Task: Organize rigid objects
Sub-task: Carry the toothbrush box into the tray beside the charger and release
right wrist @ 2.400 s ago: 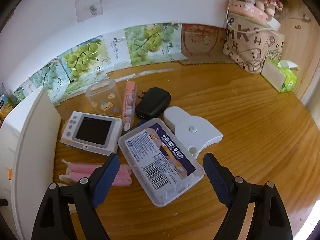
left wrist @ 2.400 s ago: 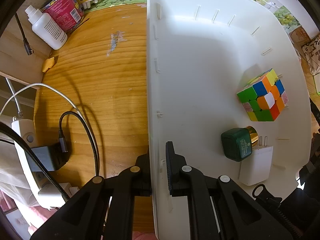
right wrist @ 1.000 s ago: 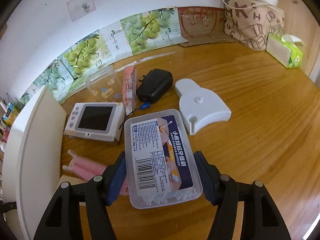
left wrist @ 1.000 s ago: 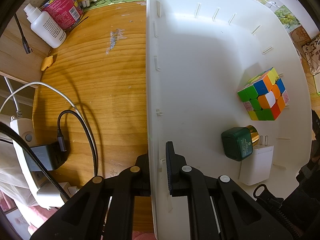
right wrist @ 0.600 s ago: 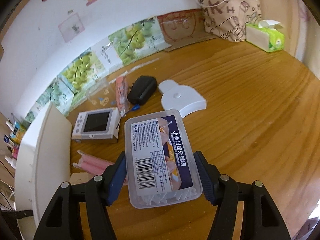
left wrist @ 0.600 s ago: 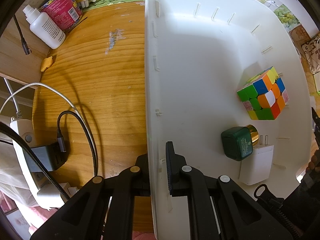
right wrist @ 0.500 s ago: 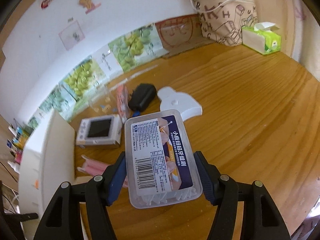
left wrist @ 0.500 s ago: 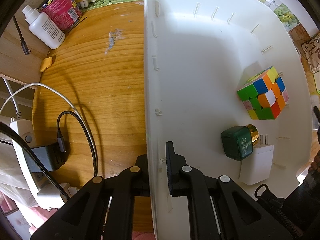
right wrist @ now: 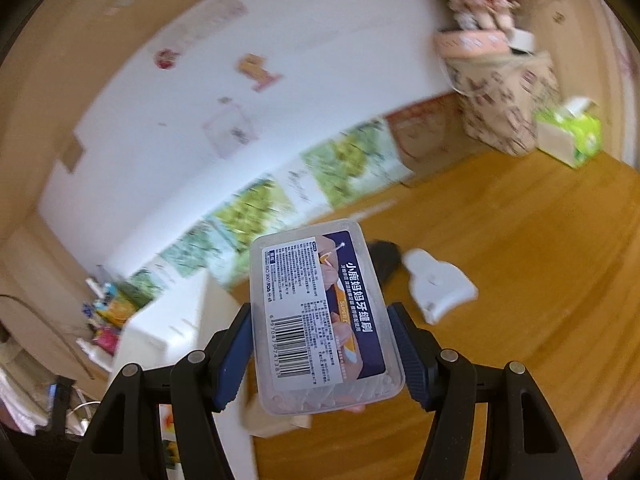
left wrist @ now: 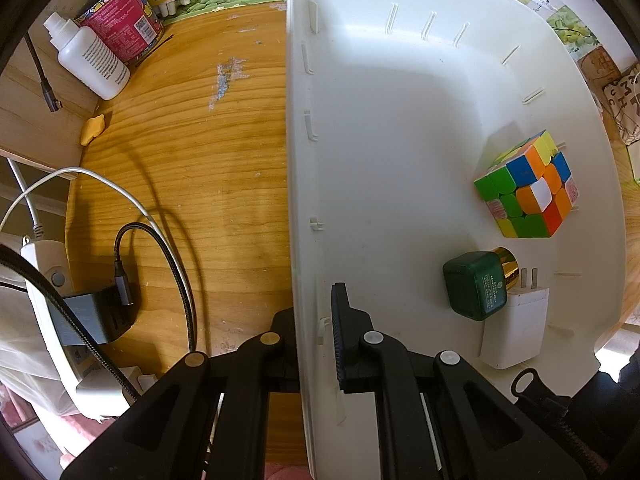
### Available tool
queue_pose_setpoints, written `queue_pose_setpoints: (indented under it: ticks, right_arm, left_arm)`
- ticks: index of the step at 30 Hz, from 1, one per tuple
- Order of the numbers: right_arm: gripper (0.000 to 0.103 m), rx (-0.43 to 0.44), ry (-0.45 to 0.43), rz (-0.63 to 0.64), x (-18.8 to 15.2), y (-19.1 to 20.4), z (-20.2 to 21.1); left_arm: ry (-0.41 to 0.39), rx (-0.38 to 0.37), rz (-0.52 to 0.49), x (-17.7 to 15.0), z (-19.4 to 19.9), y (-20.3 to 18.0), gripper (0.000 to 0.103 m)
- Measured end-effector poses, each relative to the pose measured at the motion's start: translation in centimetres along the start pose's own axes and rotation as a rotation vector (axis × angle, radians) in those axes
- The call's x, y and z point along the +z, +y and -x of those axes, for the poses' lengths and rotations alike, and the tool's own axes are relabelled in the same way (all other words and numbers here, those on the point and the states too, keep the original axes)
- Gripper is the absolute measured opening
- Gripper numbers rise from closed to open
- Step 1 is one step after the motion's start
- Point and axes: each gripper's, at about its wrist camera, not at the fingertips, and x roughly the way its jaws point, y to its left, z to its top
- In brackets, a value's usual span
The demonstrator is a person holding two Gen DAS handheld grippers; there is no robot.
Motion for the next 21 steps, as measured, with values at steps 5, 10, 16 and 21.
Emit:
queue_pose_setpoints:
  ticks: [5, 10, 16, 21]
  right_arm:
    - [0.066, 0.104, -0.031, 0.063, 0.8, 2.9, 0.7]
    - [0.066, 0.209, -0.021, 0.144, 0.6, 6.2, 0.9]
    - [0.066, 0.321, 0.017, 0.259, -0.5, 10.0, 0.9]
    - [0.066, 0.391, 0.076, 0.343, -1.8, 12.4, 0.6]
  left_arm:
    - [0.000, 0.000, 0.000, 0.0, 0.0, 0.0, 0.010]
    - [0.000, 0.000, 0.000, 0.0, 0.0, 0.0, 0.010]
    - [0.000, -0.002, 0.000, 0.0, 0.0, 0.0, 0.010]
    - [-0.001, -0.002, 0.000, 0.0, 0.0, -0.1, 0.010]
